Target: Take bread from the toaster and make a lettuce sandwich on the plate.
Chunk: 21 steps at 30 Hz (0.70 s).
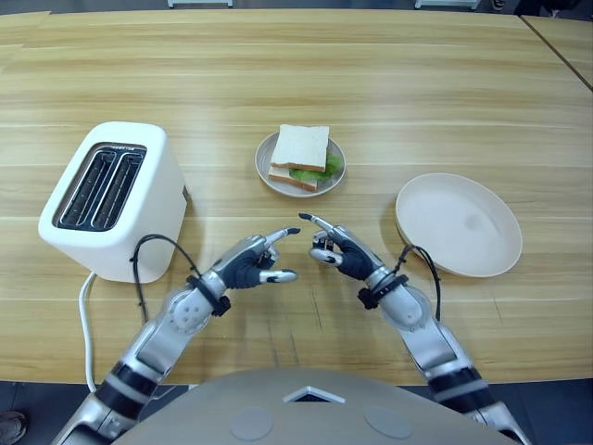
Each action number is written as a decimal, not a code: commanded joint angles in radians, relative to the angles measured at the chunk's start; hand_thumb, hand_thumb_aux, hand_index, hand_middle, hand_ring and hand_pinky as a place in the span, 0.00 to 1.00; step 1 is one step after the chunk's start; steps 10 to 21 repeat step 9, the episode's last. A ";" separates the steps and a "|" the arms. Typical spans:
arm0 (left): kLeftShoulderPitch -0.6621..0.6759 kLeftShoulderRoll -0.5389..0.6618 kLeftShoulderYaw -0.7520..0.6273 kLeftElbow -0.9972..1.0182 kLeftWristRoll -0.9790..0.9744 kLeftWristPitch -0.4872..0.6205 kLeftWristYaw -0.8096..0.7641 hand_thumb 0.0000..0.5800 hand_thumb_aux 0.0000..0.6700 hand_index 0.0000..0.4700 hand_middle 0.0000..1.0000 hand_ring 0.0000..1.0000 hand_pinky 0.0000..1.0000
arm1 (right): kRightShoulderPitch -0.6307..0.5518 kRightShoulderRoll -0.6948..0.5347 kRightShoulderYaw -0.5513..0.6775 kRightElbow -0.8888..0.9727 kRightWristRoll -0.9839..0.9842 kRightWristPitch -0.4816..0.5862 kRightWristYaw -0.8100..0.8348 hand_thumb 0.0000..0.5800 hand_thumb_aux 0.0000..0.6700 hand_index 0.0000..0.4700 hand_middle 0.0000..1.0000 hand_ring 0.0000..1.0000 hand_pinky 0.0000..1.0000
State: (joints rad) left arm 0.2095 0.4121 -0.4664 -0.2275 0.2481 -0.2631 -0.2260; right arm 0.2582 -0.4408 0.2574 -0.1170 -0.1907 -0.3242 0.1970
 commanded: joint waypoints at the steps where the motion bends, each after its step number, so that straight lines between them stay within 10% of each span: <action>1: 0.119 0.051 0.142 -0.143 -0.501 -0.059 -0.181 0.00 0.00 0.00 0.00 0.00 0.00 | 0.139 0.033 -0.113 -0.239 0.638 0.028 0.182 0.00 0.00 0.00 0.00 0.00 0.00; 9: 0.016 -0.054 0.288 -0.192 -0.877 0.056 -0.183 0.00 0.00 0.00 0.00 0.00 0.00 | 0.051 0.119 -0.155 -0.280 0.956 0.138 0.212 0.00 0.00 0.00 0.00 0.00 0.00; 21: 0.016 -0.054 0.288 -0.192 -0.877 0.056 -0.183 0.00 0.00 0.00 0.00 0.00 0.00 | 0.051 0.119 -0.155 -0.280 0.956 0.138 0.212 0.00 0.00 0.00 0.00 0.00 0.00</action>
